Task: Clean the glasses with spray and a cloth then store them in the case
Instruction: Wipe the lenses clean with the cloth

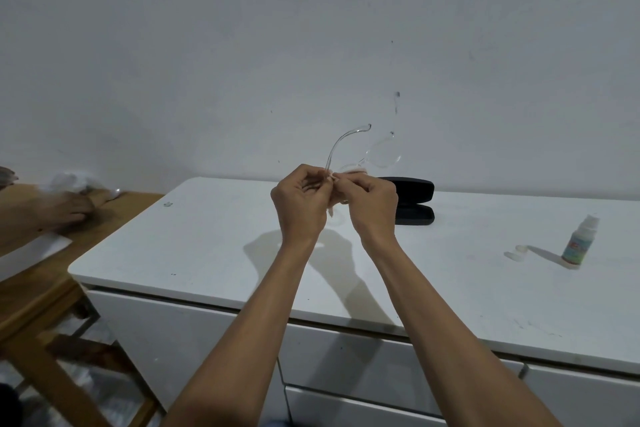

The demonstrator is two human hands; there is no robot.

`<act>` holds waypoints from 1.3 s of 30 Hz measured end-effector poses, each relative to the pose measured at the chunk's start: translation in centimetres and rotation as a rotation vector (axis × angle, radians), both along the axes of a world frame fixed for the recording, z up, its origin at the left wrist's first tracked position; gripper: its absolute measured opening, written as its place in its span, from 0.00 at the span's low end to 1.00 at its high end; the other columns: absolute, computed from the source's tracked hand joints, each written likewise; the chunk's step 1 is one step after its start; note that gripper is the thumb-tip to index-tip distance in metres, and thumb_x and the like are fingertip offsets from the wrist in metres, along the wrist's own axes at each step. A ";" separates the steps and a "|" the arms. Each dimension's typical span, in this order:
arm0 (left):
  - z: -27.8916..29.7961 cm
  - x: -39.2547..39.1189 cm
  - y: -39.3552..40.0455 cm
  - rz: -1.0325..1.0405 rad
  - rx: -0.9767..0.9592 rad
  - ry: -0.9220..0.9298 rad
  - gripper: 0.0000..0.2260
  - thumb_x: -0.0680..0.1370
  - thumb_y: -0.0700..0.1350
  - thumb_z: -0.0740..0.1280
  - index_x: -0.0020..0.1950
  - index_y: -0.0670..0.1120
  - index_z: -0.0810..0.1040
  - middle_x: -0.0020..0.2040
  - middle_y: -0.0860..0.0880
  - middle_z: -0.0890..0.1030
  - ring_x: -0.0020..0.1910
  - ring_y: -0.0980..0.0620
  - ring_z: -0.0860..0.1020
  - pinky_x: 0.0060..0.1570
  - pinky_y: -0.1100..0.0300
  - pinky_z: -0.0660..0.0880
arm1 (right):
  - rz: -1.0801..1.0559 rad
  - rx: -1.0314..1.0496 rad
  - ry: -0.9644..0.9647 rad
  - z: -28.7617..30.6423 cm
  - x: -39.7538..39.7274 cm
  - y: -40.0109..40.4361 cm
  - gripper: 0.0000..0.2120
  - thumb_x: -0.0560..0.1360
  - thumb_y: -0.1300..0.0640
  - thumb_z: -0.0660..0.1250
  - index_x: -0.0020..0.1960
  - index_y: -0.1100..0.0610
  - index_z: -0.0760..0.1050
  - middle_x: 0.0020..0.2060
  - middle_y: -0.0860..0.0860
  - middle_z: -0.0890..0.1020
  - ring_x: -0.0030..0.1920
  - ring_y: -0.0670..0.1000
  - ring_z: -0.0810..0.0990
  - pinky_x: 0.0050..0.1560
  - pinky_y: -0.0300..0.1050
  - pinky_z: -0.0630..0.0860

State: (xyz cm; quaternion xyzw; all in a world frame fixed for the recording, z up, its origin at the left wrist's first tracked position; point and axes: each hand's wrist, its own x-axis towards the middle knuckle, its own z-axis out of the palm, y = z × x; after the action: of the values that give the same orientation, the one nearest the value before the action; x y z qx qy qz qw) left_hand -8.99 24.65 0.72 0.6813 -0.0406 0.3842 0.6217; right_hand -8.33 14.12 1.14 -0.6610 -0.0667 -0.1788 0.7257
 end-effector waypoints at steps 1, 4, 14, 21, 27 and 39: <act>-0.2 0.0 0.1 -0.007 -0.006 0.012 0.05 0.74 0.30 0.72 0.43 0.40 0.84 0.38 0.45 0.86 0.39 0.48 0.87 0.42 0.50 0.85 | 0.028 0.011 0.012 0.0 -0.2 -0.2 0.06 0.75 0.64 0.73 0.42 0.62 0.88 0.33 0.54 0.88 0.35 0.52 0.88 0.44 0.48 0.85; -0.7 0.0 0.6 0.021 -0.015 0.049 0.06 0.73 0.31 0.73 0.43 0.41 0.85 0.39 0.44 0.87 0.40 0.47 0.87 0.45 0.45 0.85 | 0.080 -0.018 0.032 -0.4 -0.8 -0.9 0.07 0.74 0.66 0.72 0.38 0.64 0.86 0.32 0.57 0.87 0.35 0.58 0.88 0.44 0.54 0.85; 0.0 -0.3 0.6 0.022 0.077 -0.004 0.06 0.72 0.30 0.73 0.42 0.39 0.84 0.36 0.44 0.85 0.36 0.48 0.86 0.44 0.55 0.83 | -0.192 0.054 0.004 -0.2 -1.0 0.0 0.09 0.72 0.65 0.71 0.43 0.56 0.89 0.34 0.47 0.88 0.39 0.50 0.87 0.46 0.44 0.83; 1.5 0.1 0.5 0.018 0.122 -0.061 0.05 0.72 0.31 0.73 0.42 0.40 0.84 0.37 0.46 0.86 0.38 0.50 0.86 0.44 0.51 0.84 | -0.182 0.187 0.006 1.2 0.4 1.0 0.07 0.74 0.64 0.73 0.44 0.57 0.89 0.38 0.44 0.88 0.40 0.43 0.86 0.46 0.40 0.81; 2.0 1.0 0.9 -0.036 0.140 -0.060 0.06 0.75 0.32 0.71 0.44 0.42 0.84 0.39 0.46 0.86 0.41 0.47 0.87 0.44 0.47 0.85 | 0.009 0.269 0.052 1.7 0.8 1.5 0.06 0.74 0.67 0.72 0.40 0.64 0.86 0.35 0.57 0.85 0.32 0.55 0.84 0.38 0.48 0.81; 0.3 1.0 2.3 -0.020 0.160 0.003 0.05 0.74 0.31 0.73 0.45 0.39 0.85 0.41 0.47 0.87 0.41 0.51 0.87 0.47 0.57 0.84 | 0.093 -0.074 0.043 0.9 0.8 -0.5 0.09 0.70 0.62 0.70 0.35 0.66 0.83 0.31 0.62 0.86 0.35 0.62 0.88 0.39 0.49 0.82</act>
State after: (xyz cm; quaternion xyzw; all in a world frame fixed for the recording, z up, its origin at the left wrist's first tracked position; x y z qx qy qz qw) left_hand -7.95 26.98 1.00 0.7289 -0.0770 0.3726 0.5692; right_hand -7.57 13.67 2.04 -0.6871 -0.0881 -0.1280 0.7097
